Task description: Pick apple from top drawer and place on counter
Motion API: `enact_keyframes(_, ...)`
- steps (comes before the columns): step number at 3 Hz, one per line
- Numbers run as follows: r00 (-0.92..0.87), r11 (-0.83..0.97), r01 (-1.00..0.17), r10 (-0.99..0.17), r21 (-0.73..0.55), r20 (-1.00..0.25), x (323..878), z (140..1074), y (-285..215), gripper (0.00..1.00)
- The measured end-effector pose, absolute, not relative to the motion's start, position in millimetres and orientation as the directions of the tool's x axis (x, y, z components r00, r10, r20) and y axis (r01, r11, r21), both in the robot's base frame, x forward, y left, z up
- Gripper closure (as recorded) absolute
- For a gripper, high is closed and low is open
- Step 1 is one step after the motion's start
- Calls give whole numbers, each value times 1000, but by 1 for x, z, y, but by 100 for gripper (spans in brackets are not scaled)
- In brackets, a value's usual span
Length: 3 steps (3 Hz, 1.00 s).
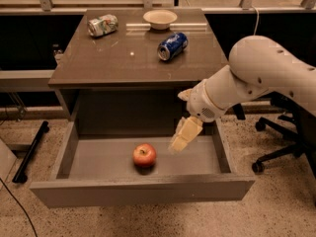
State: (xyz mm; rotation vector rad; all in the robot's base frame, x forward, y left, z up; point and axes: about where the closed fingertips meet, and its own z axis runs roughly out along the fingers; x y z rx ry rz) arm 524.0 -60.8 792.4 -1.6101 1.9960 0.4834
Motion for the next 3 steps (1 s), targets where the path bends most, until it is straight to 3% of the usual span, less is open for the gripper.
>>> enact_keyframes(3, -197, 264, -965, -730, -3, -655, 542, 752, -44, 0)
